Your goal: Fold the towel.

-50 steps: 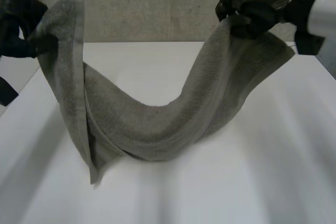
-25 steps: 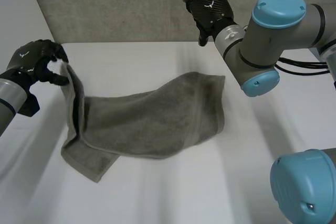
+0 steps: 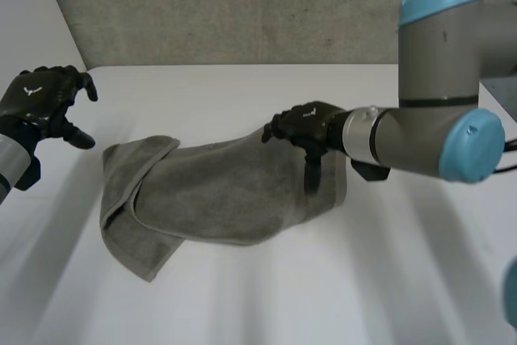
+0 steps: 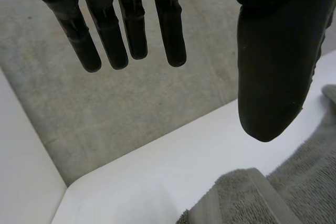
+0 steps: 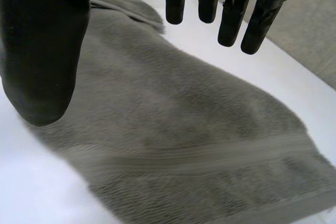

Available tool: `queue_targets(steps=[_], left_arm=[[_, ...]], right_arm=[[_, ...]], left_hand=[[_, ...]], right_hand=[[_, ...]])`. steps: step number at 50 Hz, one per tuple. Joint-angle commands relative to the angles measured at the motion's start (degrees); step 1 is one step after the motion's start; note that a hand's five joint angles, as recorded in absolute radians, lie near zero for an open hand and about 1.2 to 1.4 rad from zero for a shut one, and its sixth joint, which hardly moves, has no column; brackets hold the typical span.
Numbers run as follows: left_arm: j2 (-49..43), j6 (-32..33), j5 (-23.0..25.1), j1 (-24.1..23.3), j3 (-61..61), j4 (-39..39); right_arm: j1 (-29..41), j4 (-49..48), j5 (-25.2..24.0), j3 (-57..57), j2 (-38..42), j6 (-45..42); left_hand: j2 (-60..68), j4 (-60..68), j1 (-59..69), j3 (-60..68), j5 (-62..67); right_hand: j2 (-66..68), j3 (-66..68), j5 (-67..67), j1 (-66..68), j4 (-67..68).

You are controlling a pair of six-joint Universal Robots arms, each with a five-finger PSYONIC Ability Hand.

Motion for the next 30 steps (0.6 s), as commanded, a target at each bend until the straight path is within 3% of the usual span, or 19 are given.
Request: queue_targets(steps=[1,7,15,20,30], left_arm=[[-2.8,3.9,4.2,-1.2,-0.6,-0.6],[-6.0,8.5,4.6,-4.3,-0.7,-1.8],[-11.3,26.3,4.5,-6.4,-1.5,-5.6],[-13.1,29.9,4.6,-6.5,-1.4,-7.5],[-14.5,30.6,4.7,-6.9,-1.3,-7.7]], right_arm=[[2.0,-12.9,1.4,21.2,-7.3,0.0],[3.3,-16.9,3.3,29.7,-8.9,0.2],[4.0,-31.4,6.0,43.3,-12.4,0.4],[4.1,-35.7,6.6,44.9,-12.2,2.2],[4.1,-40.3,6.6,44.7,-11.2,3.7]], left_hand=[[-2.6,-2.3,-2.0,-2.4,-0.2],[-2.1,-1.8,-1.4,-1.9,0.3],[-0.4,-0.2,0.2,-0.3,2.0],[3.4,3.7,4.1,3.6,5.8],[7.3,7.6,8.0,7.5,9.7]], right_hand=[[-3.8,-3.8,-3.4,-3.9,-4.1],[-3.8,-3.8,-3.4,-3.9,-4.1],[5.0,5.0,5.4,4.9,4.7],[11.9,11.9,12.3,11.8,11.6],[18.3,18.3,18.7,18.2,18.0]])
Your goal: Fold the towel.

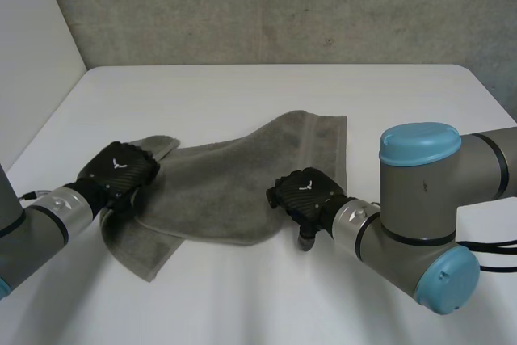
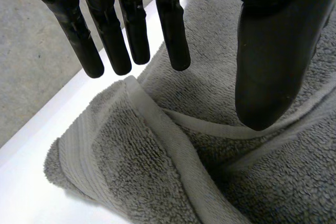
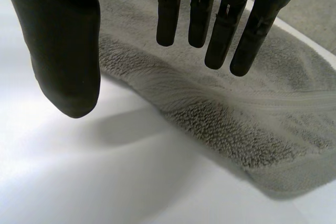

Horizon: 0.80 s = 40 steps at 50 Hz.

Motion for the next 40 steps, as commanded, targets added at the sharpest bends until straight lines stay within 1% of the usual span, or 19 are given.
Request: queue_targets(steps=[1,13,14,15,16,18,20,22,34,40], left_arm=[[-1.2,-0.1,0.1,-0.5,0.2,0.0],[-3.0,0.0,0.0,-0.8,0.6,-0.2],[-3.0,0.0,0.0,-0.8,0.7,-0.2],[-3.0,0.0,0.0,-0.8,0.8,-0.2],[-3.0,0.0,0.0,-0.8,0.8,-0.2],[-3.0,0.0,0.0,-0.8,0.9,-0.2],[-3.0,0.0,0.0,-0.8,0.9,-0.2],[-3.1,0.0,0.0,-0.8,0.9,-0.2],[-4.2,-0.2,0.0,-0.8,2.3,-0.2],[-4.5,-0.1,-0.1,-0.9,2.8,-0.2]], right_arm=[[0.0,-3.2,0.0,-0.8,1.2,0.6],[0.6,-3.2,0.0,-3.4,5.3,0.2],[0.7,-3.2,0.0,-3.7,5.7,0.2],[0.7,-3.3,0.0,-3.9,5.9,0.2],[0.7,-3.3,0.0,-3.9,5.9,0.2],[0.7,-3.3,0.0,-4.3,6.1,0.2],[0.7,-3.3,0.0,-4.3,6.1,0.2],[0.6,-3.3,0.1,-4.9,6.0,0.3],[-0.2,-2.9,1.0,-4.3,2.7,0.7],[-3.1,-2.8,0.8,-2.8,-0.1,0.8]], left_hand=[[3.5,3.5,2.8,3.5,2.8],[3.0,3.0,2.3,3.0,2.3],[3.0,3.0,2.3,3.0,2.3],[3.0,3.0,2.3,3.0,2.3],[3.0,3.0,2.3,3.0,2.3],[3.0,3.0,2.3,3.0,2.3],[3.0,3.0,2.3,3.0,2.3],[3.0,3.0,2.3,3.0,2.3],[0.3,0.3,-0.4,0.3,-0.4],[0.5,0.5,-0.2,0.4,-0.2]], right_hand=[[4.7,4.5,4.1,4.8,4.4],[10.4,10.3,9.8,10.5,10.1],[13.8,13.6,13.2,13.9,13.5],[21.1,21.0,20.5,21.2,20.8],[21.2,21.0,20.6,21.3,20.9],[34.1,33.9,33.5,34.2,33.8],[34.1,34.0,33.6,34.2,33.9],[51.8,51.7,51.2,51.9,51.5],[51.9,51.8,51.3,52.0,51.6],[51.9,51.8,51.3,52.0,51.6]])
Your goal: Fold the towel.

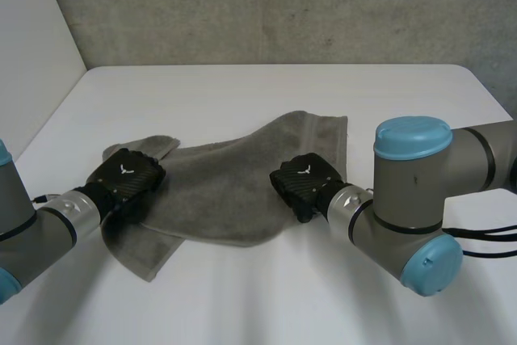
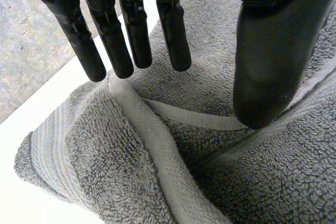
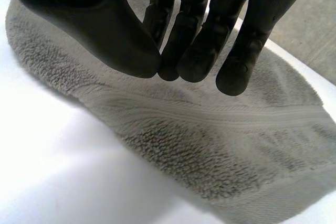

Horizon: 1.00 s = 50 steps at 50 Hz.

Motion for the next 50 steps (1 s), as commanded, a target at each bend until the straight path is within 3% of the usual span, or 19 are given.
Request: queue_targets(steps=[1,5,6,7,8,27,33,43,45,50], left_arm=[[-0.5,0.1,-0.1,-0.1,0.7,0.0],[-0.3,0.0,-0.1,-0.2,0.9,-0.1],[-0.3,0.0,-0.1,-0.2,0.9,-0.1],[0.0,0.0,-0.1,-0.2,1.0,-0.1],[0.2,0.0,-0.1,-0.2,1.0,-0.2],[0.7,2.8,0.0,1.0,0.6,-3.4],[0.0,6.2,0.0,1.0,0.1,-3.6],[0.0,6.2,0.1,0.8,0.4,-3.8],[0.0,6.2,0.0,0.8,0.6,-3.7],[-0.2,6.4,0.1,0.7,0.6,-3.5]], right_arm=[[-3.2,0.0,-0.7,2.3,-3.8,-0.2],[-2.8,0.1,-0.3,2.4,-3.6,-0.7],[-2.6,0.2,-0.4,2.9,-3.4,-0.5],[-2.5,-0.1,-0.5,3.5,-3.1,0.0],[-2.5,-0.1,-0.5,3.5,-3.1,0.0],[1.9,-5.4,-0.1,2.9,2.2,3.6],[2.7,-5.5,-0.1,0.7,4.6,3.6],[2.7,-5.4,-0.2,-1.1,5.8,3.4],[2.5,-5.4,-0.1,-1.5,5.8,3.6],[1.8,-5.2,0.2,-1.4,4.4,3.7]], left_hand=[[-1.7,-1.6,-0.3,-1.4,-0.3],[-1.3,-1.2,0.0,-1.1,0.1],[-1.3,-1.2,0.0,-1.1,0.1],[-1.3,-1.2,0.0,-1.1,0.1],[-1.2,-1.1,0.2,-0.9,0.2],[-1.7,-1.6,-0.3,-1.4,-0.3],[-2.8,-2.7,-1.5,-2.6,-1.5],[-4.2,-4.1,-2.8,-4.0,-2.8],[-5.2,-5.1,-3.8,-5.0,-3.8],[-6.2,-6.1,-4.8,-6.0,-4.8]], right_hand=[[4.3,3.6,2.6,3.7,3.6],[-1.2,-1.9,-2.9,-1.8,-1.9],[-31.8,-32.6,-33.5,-32.5,-32.6],[-47.5,-48.2,-49.2,-48.1,-48.2],[-47.6,-48.3,-49.3,-48.2,-48.3],[-42.6,-43.3,-44.3,-43.2,-43.3],[-32.0,-32.7,-33.7,-32.6,-32.7],[-16.5,-17.2,-18.2,-17.1,-17.2],[2.4,1.7,0.7,1.8,1.7],[4.3,3.6,2.6,3.7,3.6]])
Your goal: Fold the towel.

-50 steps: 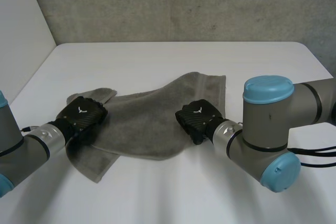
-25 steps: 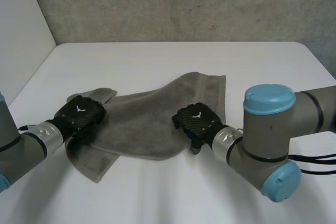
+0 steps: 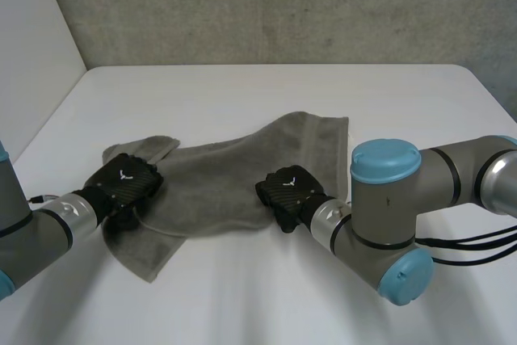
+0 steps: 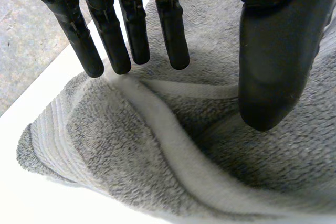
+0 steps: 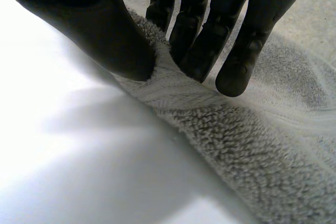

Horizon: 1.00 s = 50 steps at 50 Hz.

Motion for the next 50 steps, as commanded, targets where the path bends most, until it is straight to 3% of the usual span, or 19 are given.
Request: queue_targets(steps=[1,14,39,42,50], left_arm=[[-0.1,0.0,0.0,-0.1,0.3,0.2],[-2.8,0.2,-0.3,-1.0,2.2,0.7],[-5.4,-2.2,-0.9,-8.8,6.2,0.7],[-6.4,-1.9,-0.9,-8.8,6.9,0.7],[-7.2,-2.0,-1.4,-8.7,8.6,0.2]], right_arm=[[-0.9,0.2,0.3,-0.3,-1.3,0.1],[-5.5,0.9,0.0,3.7,-9.1,0.1],[-6.6,0.9,-0.8,6.6,-10.9,-0.1],[-6.7,0.9,-0.6,6.3,-10.9,-0.1],[-6.7,1.1,-0.6,4.5,-11.8,-0.1]], left_hand=[[-3.3,-3.3,-2.5,-3.1,-1.7],[-1.5,-1.4,-0.6,-1.3,0.2],[3.2,3.3,4.1,3.4,4.9],[9.1,9.2,10.0,9.3,10.8],[39.4,39.4,40.3,39.6,41.1]], right_hand=[[6.2,7.7,6.1,6.1,6.9],[6.2,7.7,6.1,6.1,6.9],[6.2,7.7,6.1,6.1,6.9],[6.2,7.7,6.1,6.1,6.9],[6.2,7.7,6.1,6.1,6.9]])
